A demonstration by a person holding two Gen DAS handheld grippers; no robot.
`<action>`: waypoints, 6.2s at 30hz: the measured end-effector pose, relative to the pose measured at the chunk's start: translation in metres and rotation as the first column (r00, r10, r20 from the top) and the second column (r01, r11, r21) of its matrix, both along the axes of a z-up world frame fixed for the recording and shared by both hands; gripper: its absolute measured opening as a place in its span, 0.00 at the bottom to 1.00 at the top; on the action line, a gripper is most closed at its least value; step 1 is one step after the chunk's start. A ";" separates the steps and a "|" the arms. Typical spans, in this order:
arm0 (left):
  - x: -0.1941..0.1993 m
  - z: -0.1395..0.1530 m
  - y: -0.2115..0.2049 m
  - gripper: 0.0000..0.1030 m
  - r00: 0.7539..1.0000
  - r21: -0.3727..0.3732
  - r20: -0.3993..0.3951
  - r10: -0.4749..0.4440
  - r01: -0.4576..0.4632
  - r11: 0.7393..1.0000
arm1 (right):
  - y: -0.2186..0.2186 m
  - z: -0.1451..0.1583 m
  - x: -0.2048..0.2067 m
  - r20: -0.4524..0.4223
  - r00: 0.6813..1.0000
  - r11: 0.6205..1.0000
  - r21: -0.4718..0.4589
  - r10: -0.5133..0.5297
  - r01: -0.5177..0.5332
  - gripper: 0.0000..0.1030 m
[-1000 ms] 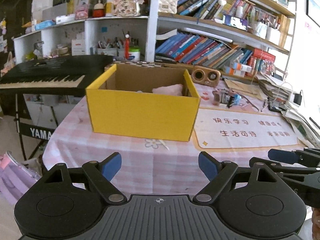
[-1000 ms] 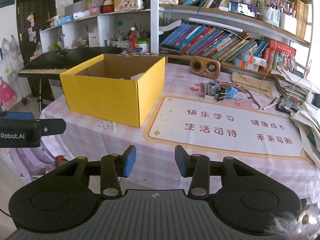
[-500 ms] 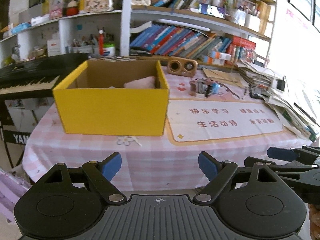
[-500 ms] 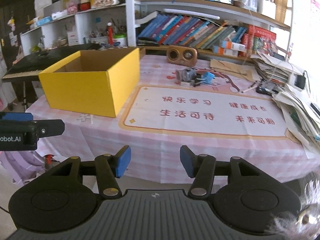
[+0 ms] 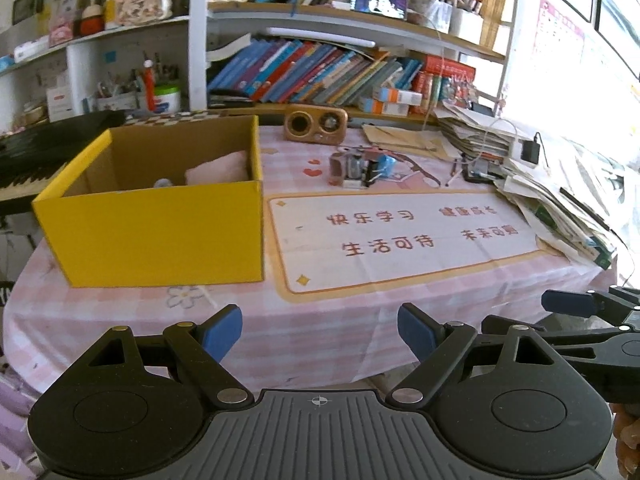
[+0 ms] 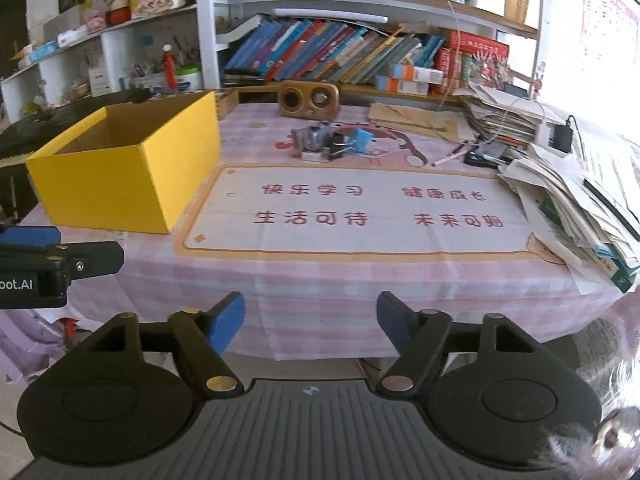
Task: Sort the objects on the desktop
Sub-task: 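Move the left tool toward the grey toy car on the mat, then lower the left tool onto the grey toy car while the right tool approaches the blue clip, then close the left tool on the toy car while the right tool grasps the blue binder clip, then lift and carry the toy car and blue clip with both tools toward the yellow box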
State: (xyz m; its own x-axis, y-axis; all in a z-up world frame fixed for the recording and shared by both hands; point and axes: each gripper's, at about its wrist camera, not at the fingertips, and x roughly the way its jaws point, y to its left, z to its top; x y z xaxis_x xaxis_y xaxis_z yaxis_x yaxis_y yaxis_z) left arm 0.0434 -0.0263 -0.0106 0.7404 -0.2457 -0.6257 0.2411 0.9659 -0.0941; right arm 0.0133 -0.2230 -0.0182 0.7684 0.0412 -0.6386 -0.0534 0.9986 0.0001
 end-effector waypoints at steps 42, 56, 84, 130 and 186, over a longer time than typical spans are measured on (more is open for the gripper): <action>0.117 -0.015 -0.105 0.91 0.997 0.009 -0.079 0.025 -0.024 1.000 | -0.103 -0.009 0.134 -0.078 0.996 0.999 0.013 0.043 -0.042 0.72; 0.145 -0.017 -0.144 0.91 0.989 0.033 -0.104 0.107 -0.104 0.994 | -0.144 -0.014 0.179 -0.095 0.988 0.992 0.045 0.119 -0.115 0.72; 0.226 -0.012 -0.159 0.91 0.979 0.106 -0.037 0.200 -0.195 0.975 | -0.172 -0.016 0.291 -0.035 0.986 0.984 0.080 0.162 -0.159 0.72; 0.344 -0.068 -0.148 0.44 0.971 -0.008 -0.151 0.183 -0.187 0.982 | -0.129 -0.036 0.415 -0.111 0.961 0.946 0.235 0.254 -0.223 0.70; 0.140 0.001 -0.088 0.44 0.978 -0.282 -0.082 0.192 -0.208 0.937 | -0.121 0.007 0.209 -0.076 0.953 0.931 0.248 0.295 -0.268 0.25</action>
State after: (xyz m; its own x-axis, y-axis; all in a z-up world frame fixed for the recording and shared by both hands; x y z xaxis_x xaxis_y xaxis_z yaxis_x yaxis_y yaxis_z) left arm 0.1833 -0.1140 -0.0093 0.7608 -0.2710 -0.5897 0.0329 0.9236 -0.3820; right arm 0.2226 -0.3444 -0.0116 0.6292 0.4025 -0.6649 -0.3189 0.9138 0.2514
